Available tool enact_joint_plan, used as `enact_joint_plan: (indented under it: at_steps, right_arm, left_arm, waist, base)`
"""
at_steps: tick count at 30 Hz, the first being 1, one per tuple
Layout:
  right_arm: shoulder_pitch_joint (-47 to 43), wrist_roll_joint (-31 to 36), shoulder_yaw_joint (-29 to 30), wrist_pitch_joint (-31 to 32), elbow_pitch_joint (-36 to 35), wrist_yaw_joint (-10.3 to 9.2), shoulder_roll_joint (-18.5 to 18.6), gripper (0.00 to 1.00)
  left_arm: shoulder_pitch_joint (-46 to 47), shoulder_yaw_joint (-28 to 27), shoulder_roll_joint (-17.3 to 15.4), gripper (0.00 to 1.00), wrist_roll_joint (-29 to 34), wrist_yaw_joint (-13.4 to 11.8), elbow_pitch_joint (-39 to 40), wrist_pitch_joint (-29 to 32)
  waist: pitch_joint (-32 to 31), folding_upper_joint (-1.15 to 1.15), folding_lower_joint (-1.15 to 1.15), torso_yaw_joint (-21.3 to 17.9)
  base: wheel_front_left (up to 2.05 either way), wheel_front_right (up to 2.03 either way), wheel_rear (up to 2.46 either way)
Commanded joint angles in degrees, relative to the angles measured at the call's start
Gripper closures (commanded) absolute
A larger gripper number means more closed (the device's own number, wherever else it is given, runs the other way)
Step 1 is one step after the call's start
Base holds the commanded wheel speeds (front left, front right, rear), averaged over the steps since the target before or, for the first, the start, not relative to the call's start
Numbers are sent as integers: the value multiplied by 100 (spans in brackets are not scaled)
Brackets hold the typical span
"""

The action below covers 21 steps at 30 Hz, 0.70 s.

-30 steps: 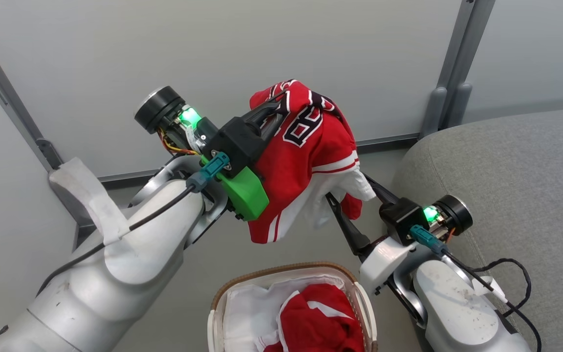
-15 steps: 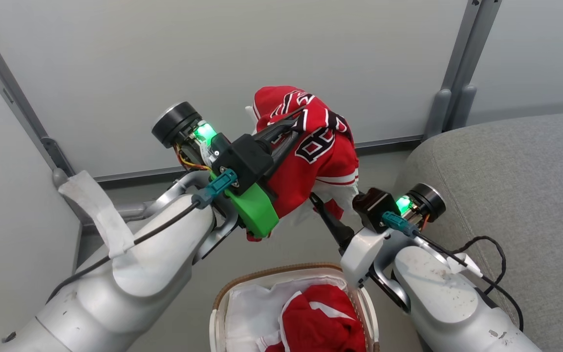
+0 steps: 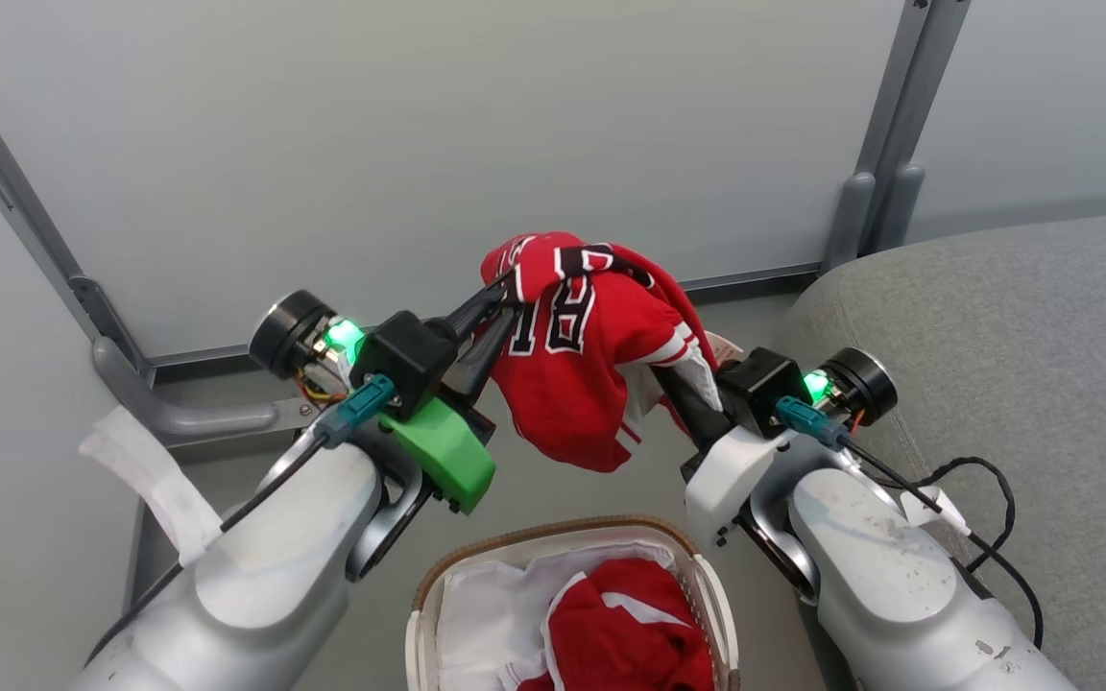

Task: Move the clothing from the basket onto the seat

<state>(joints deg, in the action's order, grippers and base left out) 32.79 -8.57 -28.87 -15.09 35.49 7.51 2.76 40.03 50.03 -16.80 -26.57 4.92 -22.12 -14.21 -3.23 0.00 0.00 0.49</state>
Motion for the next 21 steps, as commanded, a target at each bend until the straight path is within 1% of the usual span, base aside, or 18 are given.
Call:
enact_joint_plan:
  at_steps: [1,6,9,17,21]
  right_arm:
    - [-105,41,96,-12,-45,-4,23,100]
    - [-176,177,393,-12,-45,-4,22,100]
    - [-177,249,567,-12,-79,-4,21,100]
    - [-236,485,932,-12,-147,-4,21,100]
    - [-291,558,1034,-12,-156,-4,21,100]
  left_arm:
    - [-219,-83,34,0,-87,-69,-71,-64]
    - [-722,-314,163,0,-288,-151,-304,-107]
    - [-1081,-584,297,0,-293,-165,-257,-99]
    - [-1999,-1173,650,0,-31,40,-273,-94]
    - [-2293,-1412,795,0,147,119,-309,-94]
  waist:
    - [-2,0,0,-23]
    - [6,0,0,-71]
    - [27,0,0,-96]
    - [94,0,0,-160]
    - [128,0,0,-198]
  base:
    - [0,0,0]
    - [0,0,0]
    - [0,0,0]
    - [0,0,0]
    - [0,0,0]
